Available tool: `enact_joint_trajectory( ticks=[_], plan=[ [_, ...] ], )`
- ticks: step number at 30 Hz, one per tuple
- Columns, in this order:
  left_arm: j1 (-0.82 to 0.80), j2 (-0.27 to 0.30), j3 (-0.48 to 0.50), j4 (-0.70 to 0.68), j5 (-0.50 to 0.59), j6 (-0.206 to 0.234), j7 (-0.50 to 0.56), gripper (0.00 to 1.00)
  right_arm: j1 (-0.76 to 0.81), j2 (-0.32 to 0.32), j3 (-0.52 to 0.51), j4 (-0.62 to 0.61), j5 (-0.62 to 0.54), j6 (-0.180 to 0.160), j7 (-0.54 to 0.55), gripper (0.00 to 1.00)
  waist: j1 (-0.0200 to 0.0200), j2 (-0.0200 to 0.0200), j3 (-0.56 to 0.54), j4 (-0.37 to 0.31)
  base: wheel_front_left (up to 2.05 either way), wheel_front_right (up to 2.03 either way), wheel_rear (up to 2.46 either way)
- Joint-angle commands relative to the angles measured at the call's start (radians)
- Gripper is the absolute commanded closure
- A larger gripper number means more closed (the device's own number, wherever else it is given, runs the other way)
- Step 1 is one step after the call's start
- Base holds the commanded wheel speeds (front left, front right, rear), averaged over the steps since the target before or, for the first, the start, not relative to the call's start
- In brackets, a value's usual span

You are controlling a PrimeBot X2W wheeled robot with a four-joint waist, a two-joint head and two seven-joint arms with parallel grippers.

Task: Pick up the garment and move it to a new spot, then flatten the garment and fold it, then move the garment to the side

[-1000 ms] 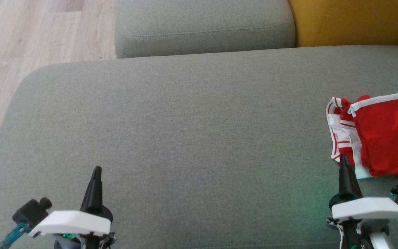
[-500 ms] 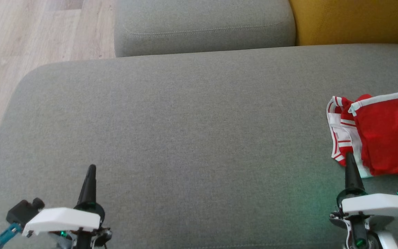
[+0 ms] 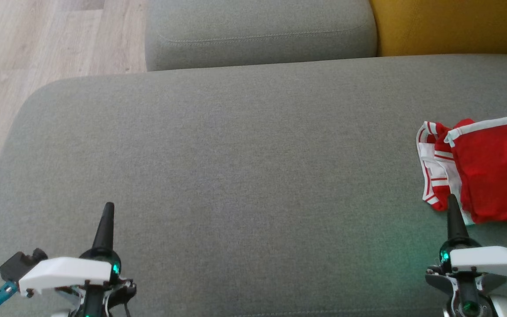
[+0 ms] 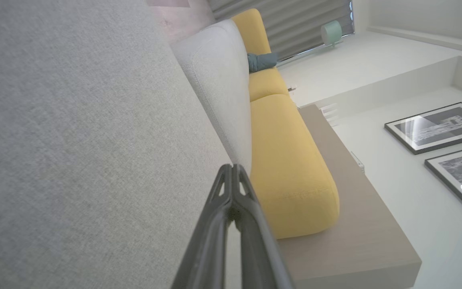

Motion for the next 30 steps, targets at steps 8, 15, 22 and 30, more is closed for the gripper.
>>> enact_joint_trajectory(
  ticks=[8,15,22,30],
  plan=[
    [-0.074,0.017,0.052,-0.011,-0.104,-0.021,0.031,1.00,-0.070,-0.021,-0.004,-0.037,0.116,-0.001,0.030,1.00,0.0000,0.0000,0.003,0.000,0.00,0.00,0.00],
    [-0.088,0.017,0.074,0.002,-0.185,-0.029,0.055,1.00,-0.076,-0.021,-0.018,-0.038,0.205,-0.001,0.054,1.00,0.0000,0.0000,0.006,-0.001,0.00,0.00,0.00],
    [-0.098,0.017,0.090,0.012,-0.245,-0.035,0.073,1.00,-0.080,-0.021,-0.028,-0.038,0.271,-0.001,0.072,1.00,0.0000,0.0000,0.008,-0.001,0.00,0.00,0.00],
    [-0.112,0.016,0.112,0.026,-0.326,-0.042,0.098,1.00,-0.086,-0.020,-0.042,-0.038,0.360,-0.001,0.096,1.00,0.0000,0.0000,0.011,-0.001,0.00,0.00,0.00]
  ],
)
